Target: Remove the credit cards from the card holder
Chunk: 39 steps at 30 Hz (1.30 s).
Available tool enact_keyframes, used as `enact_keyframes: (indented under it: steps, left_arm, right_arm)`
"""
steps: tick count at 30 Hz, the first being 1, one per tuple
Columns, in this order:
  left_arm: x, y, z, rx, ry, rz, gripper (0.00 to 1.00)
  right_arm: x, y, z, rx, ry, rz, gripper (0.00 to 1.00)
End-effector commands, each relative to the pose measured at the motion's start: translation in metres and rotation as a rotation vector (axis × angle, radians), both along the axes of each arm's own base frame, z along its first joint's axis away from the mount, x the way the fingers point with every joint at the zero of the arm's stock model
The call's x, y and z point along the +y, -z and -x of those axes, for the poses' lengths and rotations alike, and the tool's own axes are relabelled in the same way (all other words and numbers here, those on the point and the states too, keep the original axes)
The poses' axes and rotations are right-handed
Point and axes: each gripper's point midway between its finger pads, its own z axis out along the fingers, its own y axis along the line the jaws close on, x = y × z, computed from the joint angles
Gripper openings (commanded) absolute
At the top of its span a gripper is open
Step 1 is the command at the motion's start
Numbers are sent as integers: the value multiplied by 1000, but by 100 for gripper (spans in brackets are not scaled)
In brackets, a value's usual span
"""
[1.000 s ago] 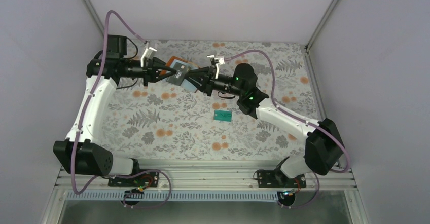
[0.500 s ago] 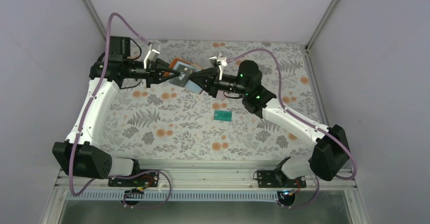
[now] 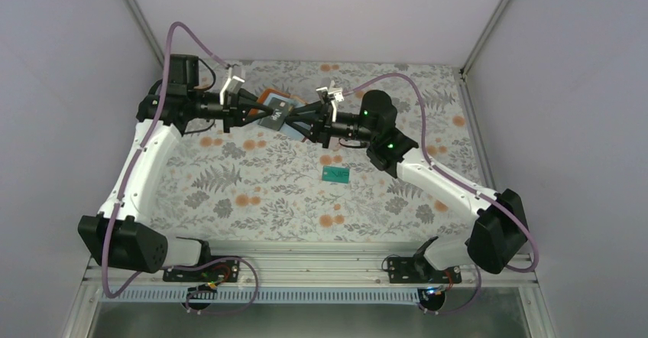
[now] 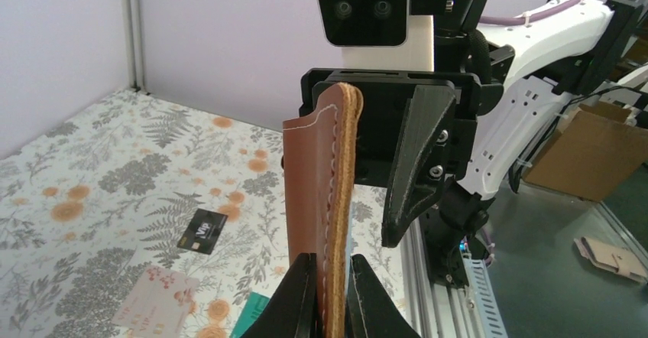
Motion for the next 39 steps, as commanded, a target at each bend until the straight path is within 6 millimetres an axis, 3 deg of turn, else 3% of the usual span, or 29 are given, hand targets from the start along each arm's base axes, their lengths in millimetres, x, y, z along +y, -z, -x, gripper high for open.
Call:
enact_keyframes:
  steps: [1,5,9,13,18,21,24,26,27,35,36,37,39]
  left_arm:
    - [-11,38,-11,53,-60,-111,2]
    - [-9,54,-22,66,-106,-147,3]
    - [-13,46,-15,64,-63,-121,2]
    - [-12,32,-8,49,-35,-91,2]
    - [17,6,-32,35,-176,-88,2]
    - [26,-6,-35,15,-216,-81,2]
    - [24,-13,-28,18,-185,-62,2]
    - [24,-18,-24,10,-176,-60,2]
    - [24,-19,-23,6,-175,-60,2]
    - [22,-24,-14,1,-135,-35,2]
    - [22,-24,-14,4,-131,-32,2]
    - [21,-24,-13,5,-123,-27,2]
    - [21,-24,-11,8,-111,-19,2]
  right_arm:
    - [-9,-88,50,-305,-122,-190,29]
    - [-17,-95,48,-313,-58,-204,25]
    - [-25,-98,40,-297,21,-212,20]
    - [-31,-88,3,-213,214,-130,22]
    - [-54,-50,-41,-67,423,2,29]
    - [-63,-28,-52,5,456,27,41]
    - [-60,-12,-61,56,461,51,68]
    - [-58,-7,-64,76,443,48,97]
    - [-56,-6,-65,77,421,42,99]
    - [-19,-5,-37,21,97,15,96]
    - [-17,-6,-32,12,62,12,90]
    - [-15,-6,-30,3,37,10,77]
    - [-13,-8,-27,-4,17,9,41]
